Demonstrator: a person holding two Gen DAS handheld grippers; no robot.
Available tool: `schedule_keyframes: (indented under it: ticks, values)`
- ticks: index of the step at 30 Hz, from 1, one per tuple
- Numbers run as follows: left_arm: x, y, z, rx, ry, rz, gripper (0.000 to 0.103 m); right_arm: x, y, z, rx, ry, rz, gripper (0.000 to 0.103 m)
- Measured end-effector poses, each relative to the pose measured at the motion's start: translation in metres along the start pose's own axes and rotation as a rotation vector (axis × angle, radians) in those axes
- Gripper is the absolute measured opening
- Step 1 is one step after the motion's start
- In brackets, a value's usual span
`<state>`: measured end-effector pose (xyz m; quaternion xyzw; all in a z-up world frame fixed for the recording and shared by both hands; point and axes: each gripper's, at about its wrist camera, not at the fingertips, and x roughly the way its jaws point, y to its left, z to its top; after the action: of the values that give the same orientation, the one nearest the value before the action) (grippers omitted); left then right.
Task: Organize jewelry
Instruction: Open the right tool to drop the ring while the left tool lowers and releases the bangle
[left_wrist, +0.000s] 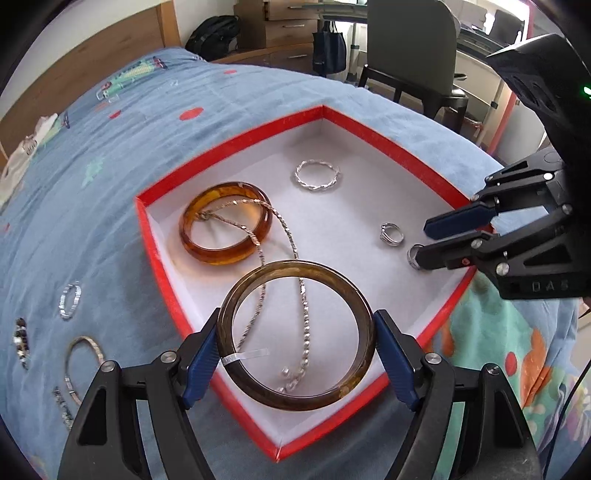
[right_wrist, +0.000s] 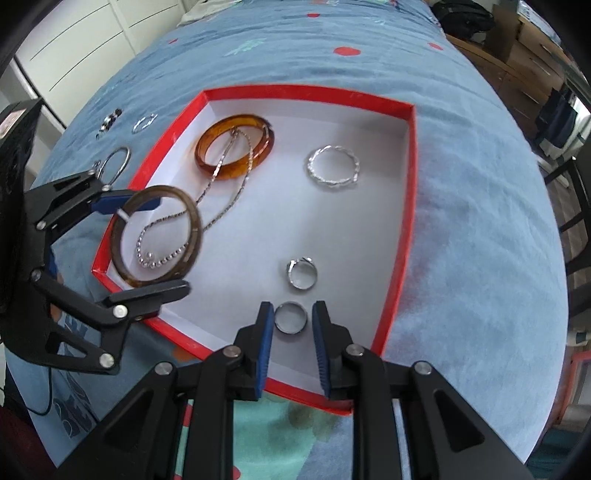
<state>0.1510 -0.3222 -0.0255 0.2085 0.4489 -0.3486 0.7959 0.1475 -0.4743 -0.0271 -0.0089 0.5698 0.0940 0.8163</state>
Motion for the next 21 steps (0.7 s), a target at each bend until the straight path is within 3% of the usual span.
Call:
schedule_keyframes:
  ticks: [3,13,21]
  values:
    - [-0.016,0.006,-0.004,-0.009,-0.014,0.006,0.077,-0.01,-0.004,-0.005,0.033,-0.015,0.007,0.031]
    - [-0.087,0.036,-0.032,-0.089,-0.092,0.04,0.077,-0.043,0.012,-0.019,0.063,-0.037,-0.048,0.032]
    - [-0.15,0.059,-0.065,-0.152,-0.18,0.041,0.077,-0.115,0.054,-0.033,0.056,-0.169,-0.064,0.032]
